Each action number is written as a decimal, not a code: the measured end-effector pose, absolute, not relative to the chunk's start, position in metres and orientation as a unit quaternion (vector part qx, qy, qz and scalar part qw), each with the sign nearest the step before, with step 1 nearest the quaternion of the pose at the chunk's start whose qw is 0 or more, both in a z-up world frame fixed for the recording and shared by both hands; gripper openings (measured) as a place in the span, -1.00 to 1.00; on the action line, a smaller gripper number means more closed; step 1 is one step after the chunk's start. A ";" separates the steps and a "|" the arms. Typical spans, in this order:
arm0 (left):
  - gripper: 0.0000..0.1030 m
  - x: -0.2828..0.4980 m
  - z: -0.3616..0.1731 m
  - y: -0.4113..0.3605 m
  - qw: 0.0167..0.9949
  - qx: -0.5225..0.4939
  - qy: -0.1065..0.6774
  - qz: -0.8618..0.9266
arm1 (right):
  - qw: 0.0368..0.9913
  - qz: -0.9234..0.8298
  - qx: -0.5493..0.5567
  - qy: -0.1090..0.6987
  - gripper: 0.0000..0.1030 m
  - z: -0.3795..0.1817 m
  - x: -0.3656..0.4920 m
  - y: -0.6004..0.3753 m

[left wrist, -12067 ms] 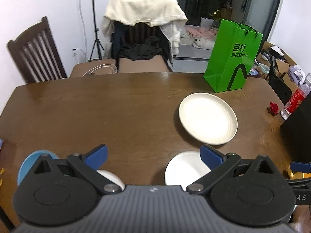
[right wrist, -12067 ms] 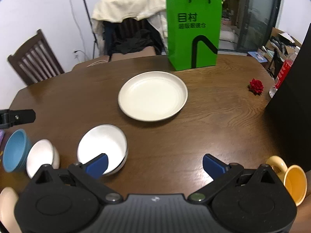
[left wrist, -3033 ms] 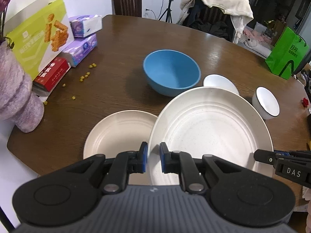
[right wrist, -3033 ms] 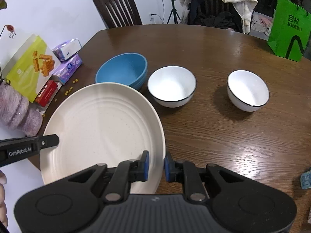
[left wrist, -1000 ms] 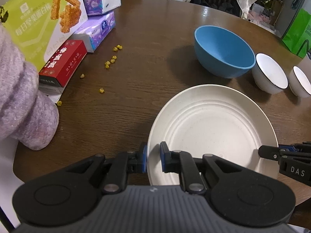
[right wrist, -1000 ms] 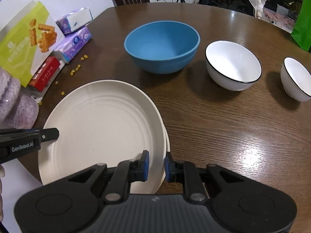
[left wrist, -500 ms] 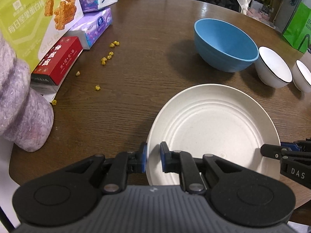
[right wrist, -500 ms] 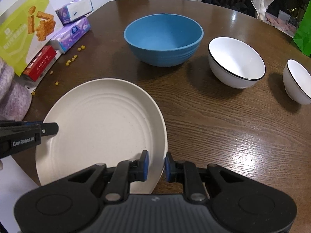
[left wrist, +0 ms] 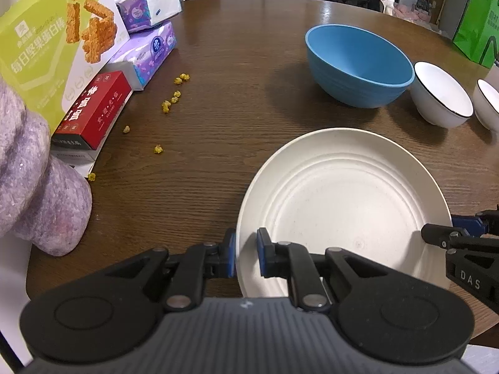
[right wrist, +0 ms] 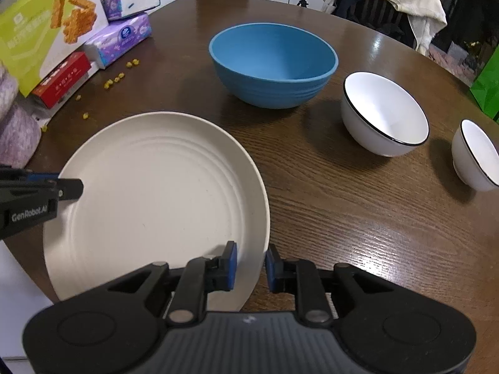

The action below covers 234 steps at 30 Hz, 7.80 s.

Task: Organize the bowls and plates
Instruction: 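Lower the held plate onto the stacked cream plates with both grippers, then open both grippers to release the plate rim, then move both grippers toward the rim of the blue bowl, then close both grippers on the rim of the blue bowl, then lift the blue bowl with both grippers and carry it across the table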

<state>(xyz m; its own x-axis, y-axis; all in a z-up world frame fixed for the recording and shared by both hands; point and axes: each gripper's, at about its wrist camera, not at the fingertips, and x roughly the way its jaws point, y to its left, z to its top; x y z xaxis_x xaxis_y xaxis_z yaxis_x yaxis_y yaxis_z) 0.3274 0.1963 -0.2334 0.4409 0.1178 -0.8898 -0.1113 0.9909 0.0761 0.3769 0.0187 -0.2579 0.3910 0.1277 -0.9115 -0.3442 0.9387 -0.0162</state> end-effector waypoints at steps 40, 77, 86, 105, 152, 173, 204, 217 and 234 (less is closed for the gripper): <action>0.48 0.323 -0.222 0.199 0.852 0.016 0.518 0.077 | 0.822 0.148 -0.072 0.545 0.04 -0.254 0.381 0.013; 1.00 0.287 -0.149 0.090 0.897 -0.097 0.404 0.151 | 0.847 0.167 -0.045 0.502 1.00 -0.189 0.370 -0.149; 1.00 0.278 -0.139 0.065 0.890 -0.112 0.398 0.191 | 0.849 0.192 -0.073 0.487 1.00 -0.176 0.378 -0.175; 1.00 0.339 -0.117 0.095 0.885 -0.124 0.398 0.207 | 0.853 0.216 -0.084 0.467 1.00 -0.144 0.439 -0.153; 0.61 0.507 -0.195 0.167 0.820 -0.181 0.498 0.218 | 0.793 0.256 -0.106 0.543 0.22 -0.214 0.662 -0.030; -0.51 0.532 -0.215 0.173 0.799 -0.227 0.525 0.184 | 0.765 0.275 -0.069 0.578 -0.74 -0.235 0.681 -0.025; -0.87 0.536 -0.209 0.169 0.809 -0.210 0.521 0.170 | 0.777 0.257 -0.063 0.571 -0.92 -0.229 0.672 -0.026; -0.87 0.531 -0.180 0.161 0.828 -0.191 0.502 0.160 | 0.794 0.252 -0.056 0.550 -0.92 -0.201 0.661 -0.034; -0.87 0.524 -0.137 0.126 0.862 -0.158 0.468 0.112 | 0.827 0.212 -0.034 0.520 -0.91 -0.163 0.634 -0.066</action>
<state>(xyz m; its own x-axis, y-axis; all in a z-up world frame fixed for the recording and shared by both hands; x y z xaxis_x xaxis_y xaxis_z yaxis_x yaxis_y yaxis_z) 0.5241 0.1258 -0.1369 0.5364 0.0452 -0.8428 -0.3404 0.9253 -0.1670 0.6338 -0.0659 -0.1630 0.3690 0.3161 -0.8740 -0.3860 0.9076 0.1653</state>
